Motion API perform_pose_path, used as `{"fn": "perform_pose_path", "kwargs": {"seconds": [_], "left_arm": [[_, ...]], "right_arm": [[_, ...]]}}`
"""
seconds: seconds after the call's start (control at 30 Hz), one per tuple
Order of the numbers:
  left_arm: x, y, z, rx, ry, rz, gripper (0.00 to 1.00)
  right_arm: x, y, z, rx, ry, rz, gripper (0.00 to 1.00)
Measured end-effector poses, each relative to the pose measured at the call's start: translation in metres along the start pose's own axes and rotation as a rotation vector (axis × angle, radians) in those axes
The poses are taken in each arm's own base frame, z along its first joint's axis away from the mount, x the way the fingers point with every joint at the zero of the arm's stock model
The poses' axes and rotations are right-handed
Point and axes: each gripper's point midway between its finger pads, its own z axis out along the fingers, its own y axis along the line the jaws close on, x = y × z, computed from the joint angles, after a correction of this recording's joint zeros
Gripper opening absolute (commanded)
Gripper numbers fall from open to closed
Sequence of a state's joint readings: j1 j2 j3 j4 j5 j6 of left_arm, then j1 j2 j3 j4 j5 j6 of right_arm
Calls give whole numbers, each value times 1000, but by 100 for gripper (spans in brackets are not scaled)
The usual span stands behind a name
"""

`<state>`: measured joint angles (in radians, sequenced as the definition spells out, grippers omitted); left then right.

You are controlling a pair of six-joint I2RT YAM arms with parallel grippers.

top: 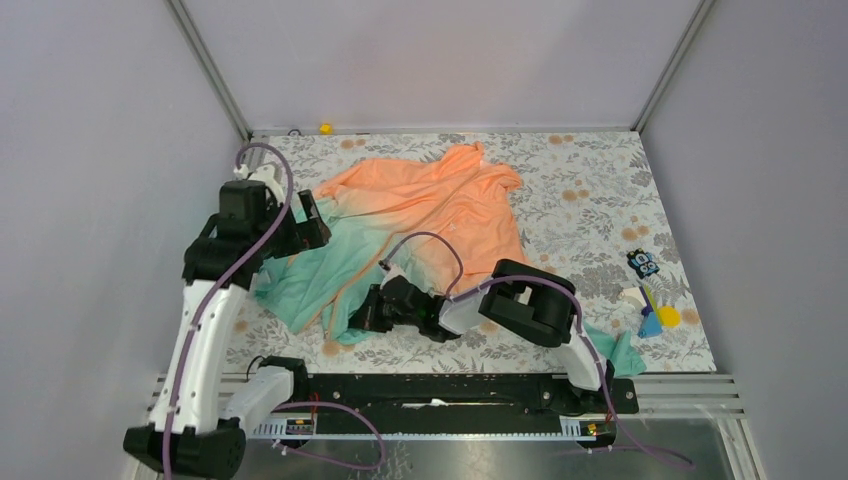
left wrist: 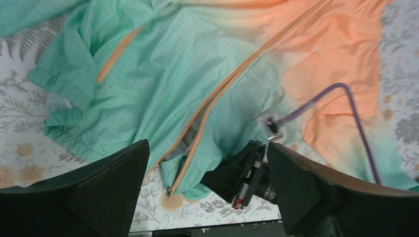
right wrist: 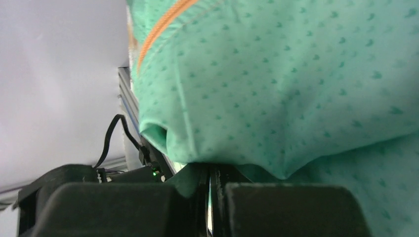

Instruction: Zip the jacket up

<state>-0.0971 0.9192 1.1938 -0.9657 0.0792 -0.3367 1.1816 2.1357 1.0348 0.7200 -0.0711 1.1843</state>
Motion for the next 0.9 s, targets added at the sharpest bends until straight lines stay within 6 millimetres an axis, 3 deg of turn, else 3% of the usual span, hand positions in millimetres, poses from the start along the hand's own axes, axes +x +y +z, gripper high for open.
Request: {"fn": "perform_pose_path", "kwargs": {"seconds": [0.2,0.33,0.5,0.63,0.73,0.9], "left_arm": [[37,12,51,-44,216,-21,88],[68,14,70,-34,348,-43,82],[105,10,77,10,476,-60,82],[132,1,85,39,594,-50,71],[153,-6,96,30,677,-8,70],[169,-5,105,-42,705,77,71]], "right_arm": [[-2,7,-13,-121,-27,-76,0],[-6,15,-12,-193,-30,-76,0],[-16,14,-10,-229,-42,-70,1],[-16,16,-11,-249,-40,-66,1],[-15,16,-12,-259,-36,-64,1],[-15,17,-14,-269,-37,-60,0]]}}
